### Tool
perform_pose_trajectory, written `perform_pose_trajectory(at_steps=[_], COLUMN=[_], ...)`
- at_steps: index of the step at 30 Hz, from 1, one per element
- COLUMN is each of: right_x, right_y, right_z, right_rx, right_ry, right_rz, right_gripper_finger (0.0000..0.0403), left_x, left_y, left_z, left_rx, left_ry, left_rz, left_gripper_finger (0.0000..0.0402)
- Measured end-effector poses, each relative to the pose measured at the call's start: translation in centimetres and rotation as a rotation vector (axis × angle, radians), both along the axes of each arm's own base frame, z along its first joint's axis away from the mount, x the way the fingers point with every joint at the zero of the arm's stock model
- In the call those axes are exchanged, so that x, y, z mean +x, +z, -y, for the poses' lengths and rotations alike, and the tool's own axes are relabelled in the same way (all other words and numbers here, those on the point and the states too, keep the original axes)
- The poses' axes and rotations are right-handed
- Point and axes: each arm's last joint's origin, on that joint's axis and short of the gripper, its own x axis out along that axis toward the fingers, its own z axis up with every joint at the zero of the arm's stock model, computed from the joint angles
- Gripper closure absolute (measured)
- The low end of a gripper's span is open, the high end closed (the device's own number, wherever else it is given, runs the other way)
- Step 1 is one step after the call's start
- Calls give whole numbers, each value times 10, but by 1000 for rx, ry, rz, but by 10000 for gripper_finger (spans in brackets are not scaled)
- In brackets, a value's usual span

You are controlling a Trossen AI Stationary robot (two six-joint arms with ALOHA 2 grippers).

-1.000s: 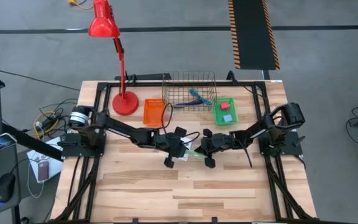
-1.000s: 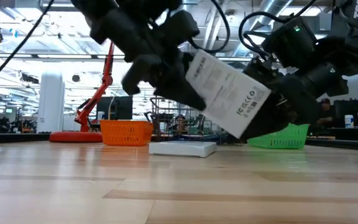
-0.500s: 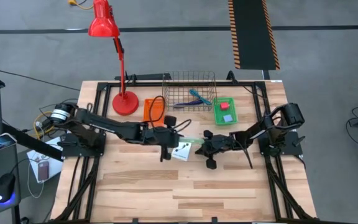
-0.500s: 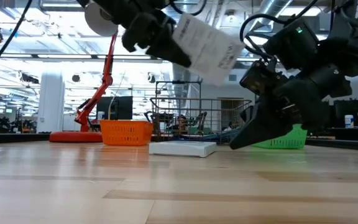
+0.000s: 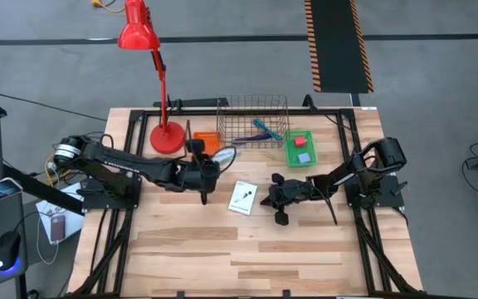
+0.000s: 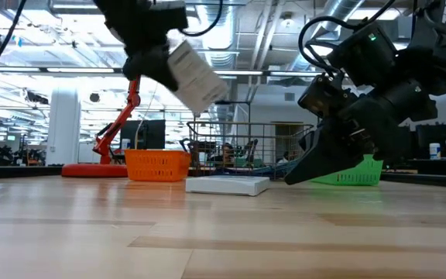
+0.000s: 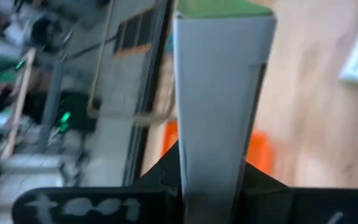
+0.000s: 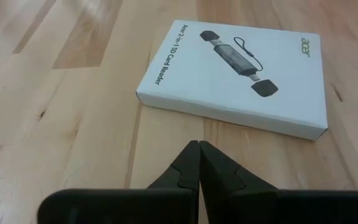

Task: Pick and place items into bin
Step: Put the card reader box into the orange bin

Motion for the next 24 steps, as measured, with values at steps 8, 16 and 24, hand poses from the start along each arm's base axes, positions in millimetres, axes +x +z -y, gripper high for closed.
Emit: perform_pose_trajectory(at_steps=[8,16,24], right_x=[0,0,0], right_y=[0,0,0], right_z=[0,0,0], right_rx=[-1,7,7], right_ry=[-3,-8,-8], right_rz=[1,1,1], right_gripper_finger=[403,403,403], left_x=[-16,-23,-30], left_y=[-8,-23,-36], left_z=[-20,-42,-51], left_rx=[-30,-74,-83], left_ry=[178,281,317], left_rz=[-79,-102,-152], left_gripper_finger=[374,374,368])
